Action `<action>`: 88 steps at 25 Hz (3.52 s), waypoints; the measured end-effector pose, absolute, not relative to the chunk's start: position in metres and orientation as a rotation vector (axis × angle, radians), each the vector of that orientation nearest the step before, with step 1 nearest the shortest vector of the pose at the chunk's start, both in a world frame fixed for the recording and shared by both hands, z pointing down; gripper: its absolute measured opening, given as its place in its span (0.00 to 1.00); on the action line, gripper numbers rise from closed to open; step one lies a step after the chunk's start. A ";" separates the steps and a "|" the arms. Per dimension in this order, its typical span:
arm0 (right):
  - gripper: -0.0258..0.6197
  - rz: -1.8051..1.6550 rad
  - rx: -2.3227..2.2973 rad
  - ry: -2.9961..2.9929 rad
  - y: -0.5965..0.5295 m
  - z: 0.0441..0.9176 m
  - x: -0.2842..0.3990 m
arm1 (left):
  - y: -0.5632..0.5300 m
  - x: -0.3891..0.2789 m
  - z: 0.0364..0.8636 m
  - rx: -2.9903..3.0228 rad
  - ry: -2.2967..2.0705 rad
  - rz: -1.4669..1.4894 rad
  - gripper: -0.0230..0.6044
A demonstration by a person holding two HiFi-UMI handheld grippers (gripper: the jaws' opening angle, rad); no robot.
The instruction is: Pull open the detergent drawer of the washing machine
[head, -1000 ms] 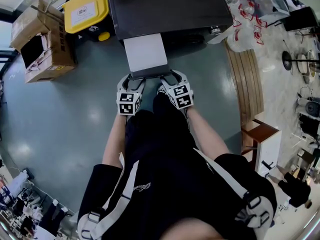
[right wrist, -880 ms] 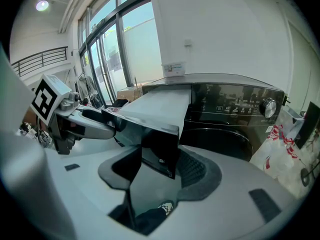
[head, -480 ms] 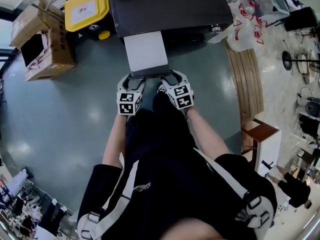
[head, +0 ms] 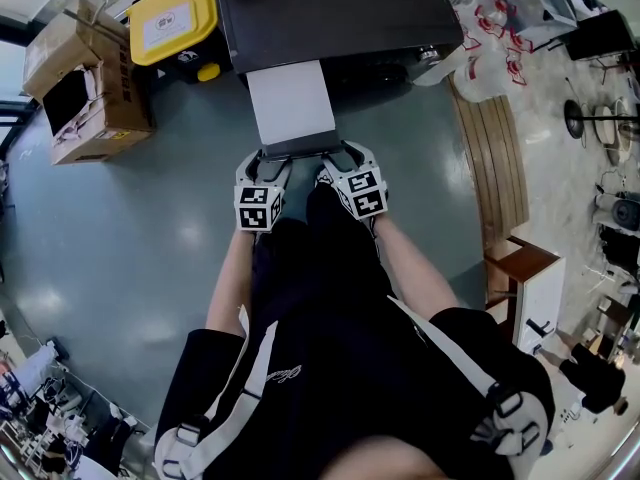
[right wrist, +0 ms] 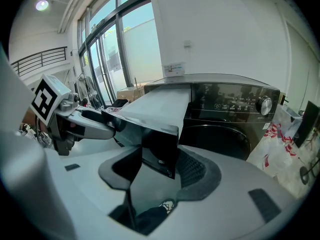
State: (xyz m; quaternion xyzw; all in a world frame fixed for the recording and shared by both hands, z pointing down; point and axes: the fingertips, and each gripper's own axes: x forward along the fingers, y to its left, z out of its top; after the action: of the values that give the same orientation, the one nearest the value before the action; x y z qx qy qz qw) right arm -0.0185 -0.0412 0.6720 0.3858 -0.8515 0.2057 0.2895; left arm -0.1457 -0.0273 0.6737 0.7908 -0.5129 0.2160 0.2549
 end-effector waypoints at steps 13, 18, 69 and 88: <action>0.38 0.554 1.035 -2.269 -0.034 0.672 -0.014 | -0.021 -0.142 0.674 2.144 -1.396 0.588 0.51; 0.38 0.554 1.037 -2.265 -0.031 0.672 -0.015 | -0.018 -0.143 0.673 2.139 -1.398 0.581 0.51; 0.37 0.565 1.050 -2.241 -0.002 0.675 -0.005 | 0.013 -0.135 0.676 2.127 -1.395 0.548 0.51; 0.38 0.542 1.070 -2.210 0.004 0.679 0.000 | 0.015 -0.144 0.676 2.067 -1.432 0.542 0.50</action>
State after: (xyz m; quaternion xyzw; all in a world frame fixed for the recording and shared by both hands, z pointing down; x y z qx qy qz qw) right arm -0.0005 0.0035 0.6792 0.4047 -0.8360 0.2050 0.3087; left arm -0.1439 0.0151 0.6761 0.7712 -0.5344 0.2023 0.2807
